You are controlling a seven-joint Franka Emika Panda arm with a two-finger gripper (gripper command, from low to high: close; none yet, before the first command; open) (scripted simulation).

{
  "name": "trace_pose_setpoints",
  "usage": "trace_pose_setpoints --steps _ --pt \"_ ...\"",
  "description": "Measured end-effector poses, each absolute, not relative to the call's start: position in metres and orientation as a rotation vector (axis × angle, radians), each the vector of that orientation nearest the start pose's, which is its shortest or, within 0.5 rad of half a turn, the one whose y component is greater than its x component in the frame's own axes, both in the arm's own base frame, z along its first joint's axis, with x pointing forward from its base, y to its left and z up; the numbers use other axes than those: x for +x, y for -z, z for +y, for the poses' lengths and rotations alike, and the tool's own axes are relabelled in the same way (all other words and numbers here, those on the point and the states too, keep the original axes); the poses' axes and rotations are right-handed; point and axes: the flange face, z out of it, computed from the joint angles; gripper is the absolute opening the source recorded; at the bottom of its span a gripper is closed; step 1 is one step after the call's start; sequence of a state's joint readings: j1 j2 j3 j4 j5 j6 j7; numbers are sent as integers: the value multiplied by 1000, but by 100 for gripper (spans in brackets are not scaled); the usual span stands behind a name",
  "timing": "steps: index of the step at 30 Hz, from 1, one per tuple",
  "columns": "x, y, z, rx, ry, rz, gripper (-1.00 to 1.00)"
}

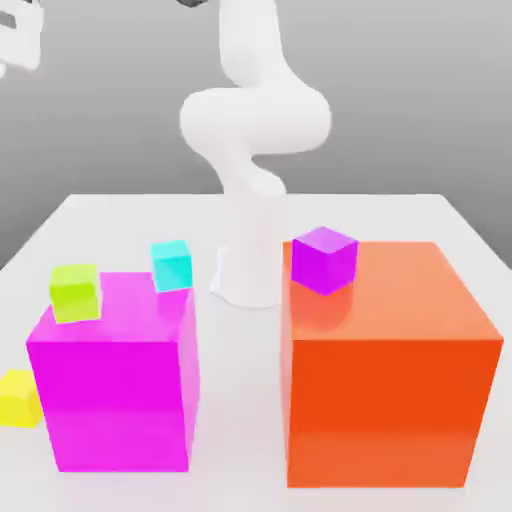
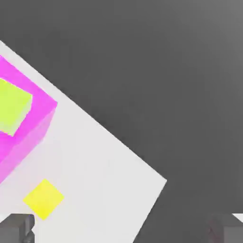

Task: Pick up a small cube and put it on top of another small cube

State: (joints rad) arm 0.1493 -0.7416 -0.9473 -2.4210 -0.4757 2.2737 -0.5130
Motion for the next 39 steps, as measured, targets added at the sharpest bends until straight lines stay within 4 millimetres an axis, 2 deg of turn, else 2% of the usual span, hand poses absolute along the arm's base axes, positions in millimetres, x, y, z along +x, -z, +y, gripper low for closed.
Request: trace_pose_setpoints --steps 4,7,11,14,18,19,24,25,26,30,35,39 --pt "290 -415 -367 -3166 493 -246 0" --pt "303 -358 -368 -3148 361 -447 0" --pt "319 -282 -357 -3085 187 -732 0" --pt "331 -225 -340 -3004 58 -956 0" --pt "335 -158 -332 -2964 8 -1044 0" --pt "335 -144 -331 -2962 5 -1049 -100" --pt "335 -144 -331 -2961 0 -1049 -100" --pt "335 -137 -330 -2960 -1 -1052 -100" --pt "335 -141 -330 -2960 -1 -1052 -100" --pt "334 -195 -332 -2962 2 -1050 -100" --pt "312 -276 -354 -3007 41 -1004 -100" --pt "300 -337 -356 -3040 67 -984 -100"
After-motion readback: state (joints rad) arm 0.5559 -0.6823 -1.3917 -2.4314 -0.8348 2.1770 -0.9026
